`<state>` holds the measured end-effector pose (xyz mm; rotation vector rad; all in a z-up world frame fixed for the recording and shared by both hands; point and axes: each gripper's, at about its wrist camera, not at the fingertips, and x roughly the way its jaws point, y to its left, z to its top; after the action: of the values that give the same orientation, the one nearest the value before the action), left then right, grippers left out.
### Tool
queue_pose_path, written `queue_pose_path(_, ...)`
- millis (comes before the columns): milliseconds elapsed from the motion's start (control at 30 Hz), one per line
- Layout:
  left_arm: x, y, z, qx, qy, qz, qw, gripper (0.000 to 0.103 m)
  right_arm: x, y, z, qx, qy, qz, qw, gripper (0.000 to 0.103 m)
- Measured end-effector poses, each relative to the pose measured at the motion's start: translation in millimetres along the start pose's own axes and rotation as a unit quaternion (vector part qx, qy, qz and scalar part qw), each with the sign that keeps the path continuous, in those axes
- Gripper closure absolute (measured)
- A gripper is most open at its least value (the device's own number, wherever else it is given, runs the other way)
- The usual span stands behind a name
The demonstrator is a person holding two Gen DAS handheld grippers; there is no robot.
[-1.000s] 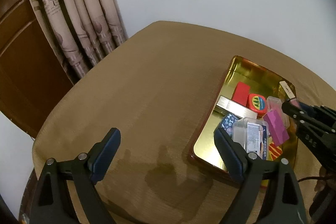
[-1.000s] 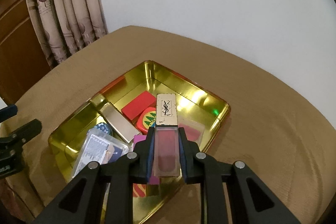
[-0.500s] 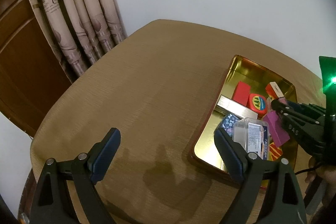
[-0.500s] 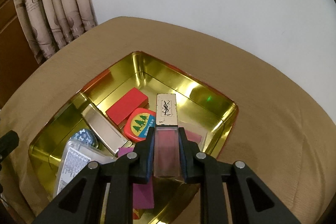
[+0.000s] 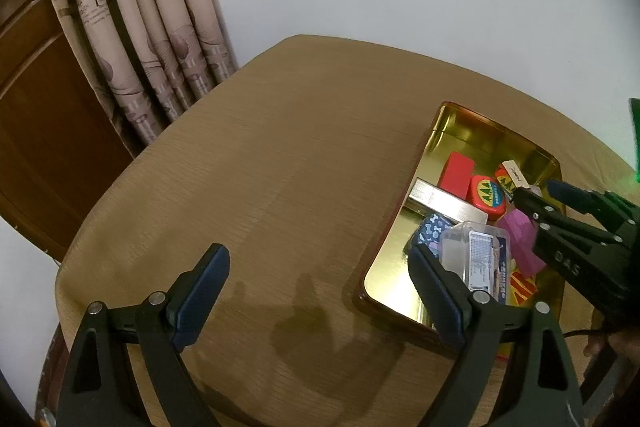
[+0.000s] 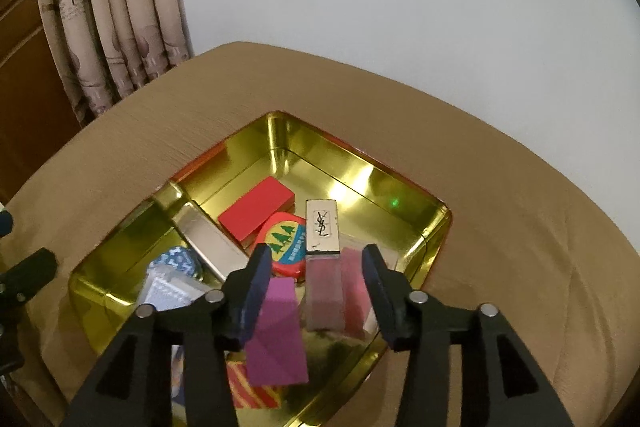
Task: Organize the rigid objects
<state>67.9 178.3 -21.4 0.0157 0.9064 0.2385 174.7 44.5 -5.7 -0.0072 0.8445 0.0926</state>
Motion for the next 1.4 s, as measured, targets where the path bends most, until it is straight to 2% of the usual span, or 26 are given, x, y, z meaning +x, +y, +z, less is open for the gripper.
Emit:
queue_pose_path(233, -3, 0, -1, -0.001, -0.003, -0.002, 1.0000, 0.014, -37, 9, -10, 0.005, -0.016, 0.004, 1.000, 0.039)
queue_pose_path(567, -9, -9, -3, 0.006, -0.007, -0.006, 0.9999, 0.014, -83, 23, -48, 0.008, -0.043, -0.005, 0.999, 0.036)
queue_pose_path(967, -13, -16, -6, 0.016, -0.012, -0.005, 0.9998, 0.014, -88, 28, -62, 0.004, -0.039, 0.000, 0.999, 0.036)
queue_pose_path(1400, -12, -18, -7, 0.016, -0.009, -0.021, 0.9996, 0.014, -80, 35, -67, 0.001, -0.028, 0.004, 1.000, 0.036)
